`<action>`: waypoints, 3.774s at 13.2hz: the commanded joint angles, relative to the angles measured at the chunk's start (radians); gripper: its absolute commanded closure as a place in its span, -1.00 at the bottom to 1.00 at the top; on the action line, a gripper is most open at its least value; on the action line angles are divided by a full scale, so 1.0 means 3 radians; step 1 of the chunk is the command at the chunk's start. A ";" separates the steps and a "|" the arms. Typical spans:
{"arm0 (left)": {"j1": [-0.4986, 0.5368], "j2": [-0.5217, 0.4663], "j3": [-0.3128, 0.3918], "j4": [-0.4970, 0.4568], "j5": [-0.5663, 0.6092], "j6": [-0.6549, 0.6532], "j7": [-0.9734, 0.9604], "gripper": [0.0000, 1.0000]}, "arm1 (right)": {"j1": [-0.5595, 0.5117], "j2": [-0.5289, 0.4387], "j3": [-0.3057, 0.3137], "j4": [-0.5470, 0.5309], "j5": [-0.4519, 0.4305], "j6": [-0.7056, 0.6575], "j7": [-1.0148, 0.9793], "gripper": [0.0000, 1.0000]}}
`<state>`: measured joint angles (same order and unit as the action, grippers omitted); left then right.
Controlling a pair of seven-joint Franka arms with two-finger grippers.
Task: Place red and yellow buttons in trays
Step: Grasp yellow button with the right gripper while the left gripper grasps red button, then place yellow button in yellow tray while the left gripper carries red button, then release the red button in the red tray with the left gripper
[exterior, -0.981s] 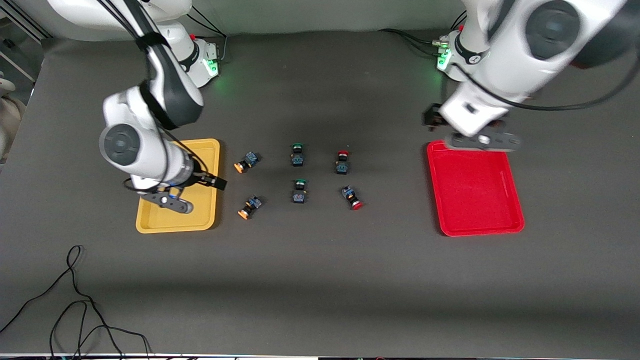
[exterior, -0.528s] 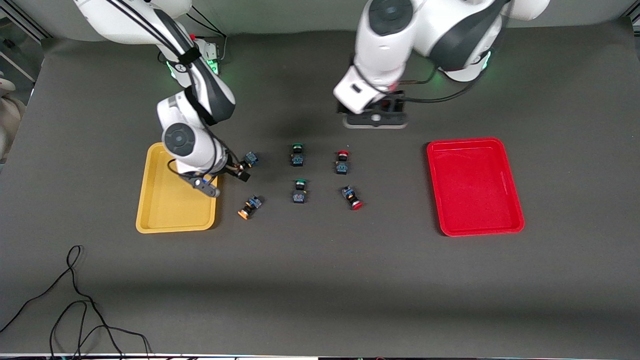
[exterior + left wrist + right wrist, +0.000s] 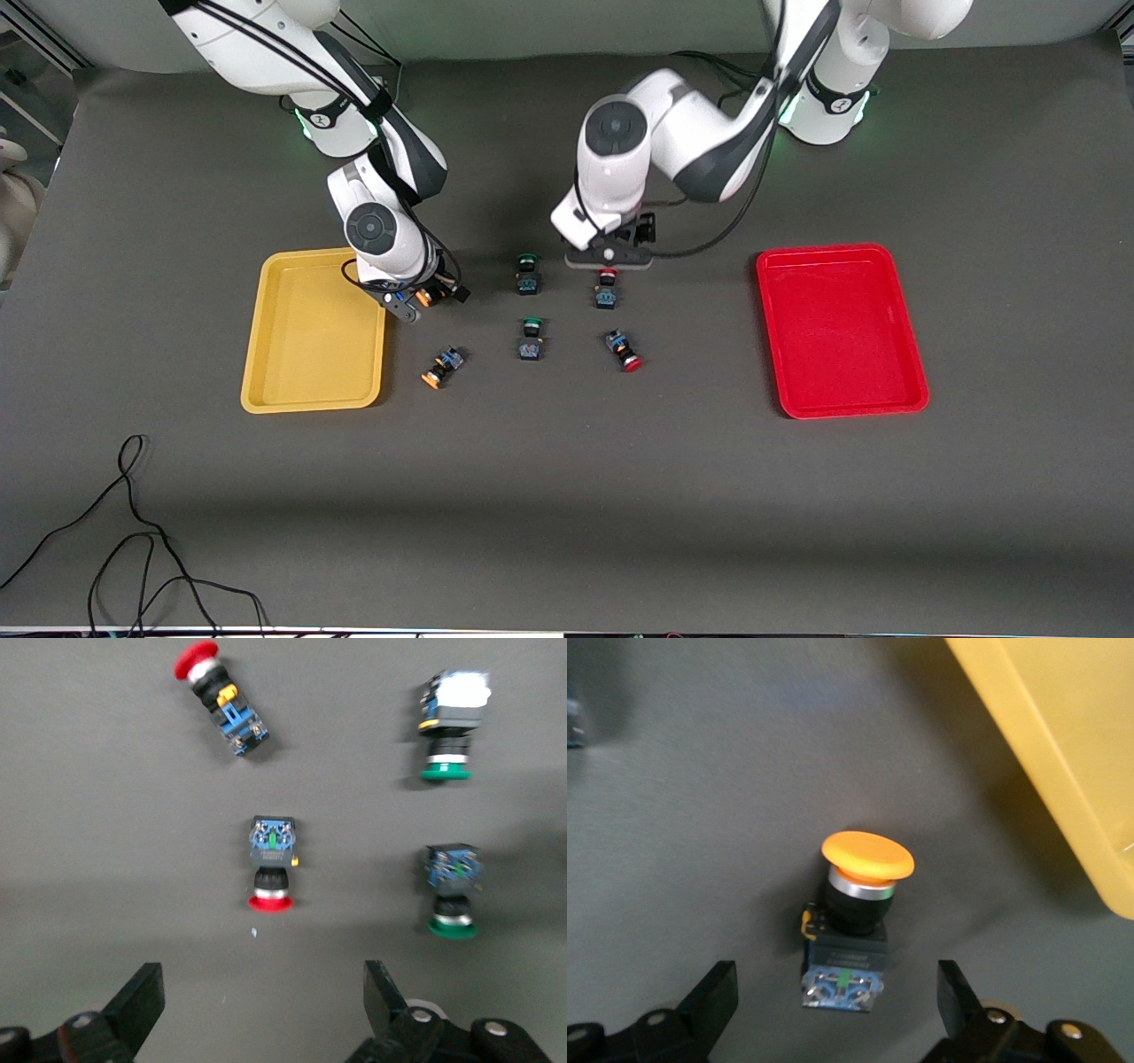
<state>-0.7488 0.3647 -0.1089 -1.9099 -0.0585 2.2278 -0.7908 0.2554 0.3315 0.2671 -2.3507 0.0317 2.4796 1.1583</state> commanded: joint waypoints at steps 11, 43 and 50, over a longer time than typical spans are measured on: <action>-0.0030 0.0717 0.0092 -0.0082 0.0190 0.0852 -0.0069 -0.84 | -0.0028 -0.0561 -0.0011 0.0088 -0.0049 -0.0438 0.0081 0.91; 0.2169 -0.0310 0.0138 -0.0456 0.0200 -0.0428 0.1537 -1.00 | -0.0309 -0.0314 -0.0799 0.1765 0.0278 -0.1853 -0.1004 -1.00; 0.1618 -0.0403 0.0025 -0.0041 0.0123 -0.0518 0.0516 -0.99 | -0.0213 0.0525 -0.0476 0.2293 0.0278 -0.1399 -0.0104 -1.00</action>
<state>-0.1917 0.2266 -0.1079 -1.9590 -0.0174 2.0577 -0.5260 0.1750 0.4315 0.1228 -1.7085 0.1063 2.0346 1.0732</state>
